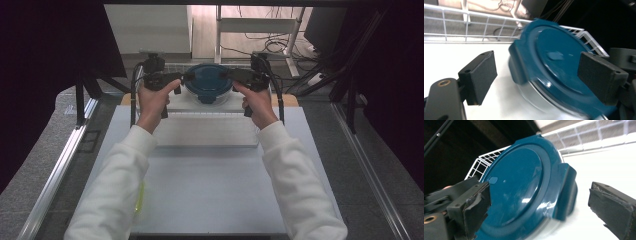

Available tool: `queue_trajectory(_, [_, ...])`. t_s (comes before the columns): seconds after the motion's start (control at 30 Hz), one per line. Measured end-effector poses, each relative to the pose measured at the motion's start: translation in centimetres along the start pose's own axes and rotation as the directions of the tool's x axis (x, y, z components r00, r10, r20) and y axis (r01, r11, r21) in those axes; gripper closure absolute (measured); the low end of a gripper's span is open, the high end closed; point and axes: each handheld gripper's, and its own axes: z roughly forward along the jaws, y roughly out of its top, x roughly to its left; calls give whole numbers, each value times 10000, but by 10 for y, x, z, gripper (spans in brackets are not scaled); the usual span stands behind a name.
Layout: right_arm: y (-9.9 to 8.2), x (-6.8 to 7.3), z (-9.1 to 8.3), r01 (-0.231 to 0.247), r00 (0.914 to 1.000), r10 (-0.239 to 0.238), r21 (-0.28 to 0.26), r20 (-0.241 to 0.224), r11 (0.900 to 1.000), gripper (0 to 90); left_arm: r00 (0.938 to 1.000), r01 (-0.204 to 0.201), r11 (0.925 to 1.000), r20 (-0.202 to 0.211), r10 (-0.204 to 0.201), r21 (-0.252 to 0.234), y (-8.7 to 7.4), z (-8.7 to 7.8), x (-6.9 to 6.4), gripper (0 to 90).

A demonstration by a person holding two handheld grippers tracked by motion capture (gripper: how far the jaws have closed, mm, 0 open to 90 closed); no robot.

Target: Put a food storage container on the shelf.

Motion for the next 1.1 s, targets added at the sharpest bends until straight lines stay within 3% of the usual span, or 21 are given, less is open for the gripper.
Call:
queue_trajectory(0.23, [-12,3,-28,988,9949,-992,-271,-153,9947,55,9985,-419,9990,355,424,-165,-21,-28,-5,158])
queue_trajectory(0.27, [-19,4,-38,1584,9871,-1591,-355,-188,9867,86,9972,-595,9981,433,602,-175,-27,-34,-6,172])
queue_trajectory(0.3, [-22,4,-43,1775,9834,-1787,-379,-313,9834,100,9942,-966,9953,468,967,-56,-37,-40,-8,181])
queue_trajectory(0.37, [-28,4,-50,2124,9746,-2144,-368,-643,9765,134,9926,-1079,9942,557,1076,14,-42,-43,-9,193])
queue_trajectory(0.47, [-41,6,-61,2834,9552,-2855,-376,-776,9583,188,9850,-1436,9895,988,1414,158,-67,-57,-17,217])
queue_trajectory(0.57, [-59,7,-72,3542,9297,-3572,-478,-903,9339,235,9799,-1703,9852,1090,1672,196,-80,-66,-23,224])
queue_trajectory(0.6, [-59,7,-72,3542,9297,-3572,-478,-903,9339,235,9787,-1761,9842,1108,1729,194,-85,-69,-25,224])
queue_trajectory(0.63, [-73,7,-76,3793,9193,-3831,-567,-903,9236,248,9741,-1975,9800,1173,1932,261,-96,-77,-30,223])
queue_trajectory(0.77, [-99,3,-81,4250,8997,-4273,-448,-891,9041,249,9689,-2239,9733,1195,2166,514,-120,-89,-32,227])
queue_trajectory(0.83, [-106,2,-82,4312,8970,-4333,-423,-873,9013,248,9683,-2284,9720,1163,2210,544,-125,-91,-31,229])
queue_trajectory(0.93, [-128,-5,-86,4340,8955,-4356,-378,-917,9001,243,9701,-2218,9718,1191,2115,804,-149,-100,-23,229])
queue_trajectory(0.97, [-140,-9,-86,4428,8917,-4429,-229,-932,8963,242,9725,-2157,9730,1082,2063,828,-158,-104,-18,241])
queue_trajectory(1.1, [-159,-13,-88,4629,8817,-4606,-21,-1021,8864,240,9729,-2219,9705,873,2139,949,-177,-111,-9,262])
